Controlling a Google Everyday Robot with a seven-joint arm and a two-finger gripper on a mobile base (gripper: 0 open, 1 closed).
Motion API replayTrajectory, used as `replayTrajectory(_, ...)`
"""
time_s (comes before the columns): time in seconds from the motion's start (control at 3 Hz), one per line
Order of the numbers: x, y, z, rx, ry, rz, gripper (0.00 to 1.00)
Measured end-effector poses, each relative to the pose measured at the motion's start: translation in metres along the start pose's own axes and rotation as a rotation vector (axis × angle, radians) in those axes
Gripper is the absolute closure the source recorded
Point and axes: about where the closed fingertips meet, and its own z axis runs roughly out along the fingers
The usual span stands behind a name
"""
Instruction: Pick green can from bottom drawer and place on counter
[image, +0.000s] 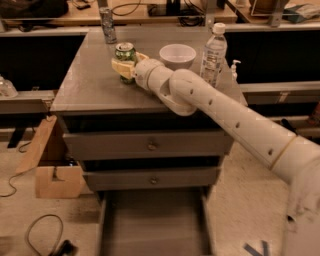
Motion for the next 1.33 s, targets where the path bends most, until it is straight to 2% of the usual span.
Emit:
replayTrajectory(0.33, -0.0079, -0.0001, -0.0001, 0.0, 0.0, 0.0, 0.82)
replayTrajectory(0.67, -0.01, -0.0001, -0.0001, 0.0, 0.0, 0.0, 0.59)
replayTrajectory(1.0, -0.0101, -0.0001, -0.0001, 0.0, 0.0, 0.0, 0.28)
replayTrajectory(1.33, -0.0101, 0.0, -0.0001, 0.0, 0.0, 0.0, 0.04)
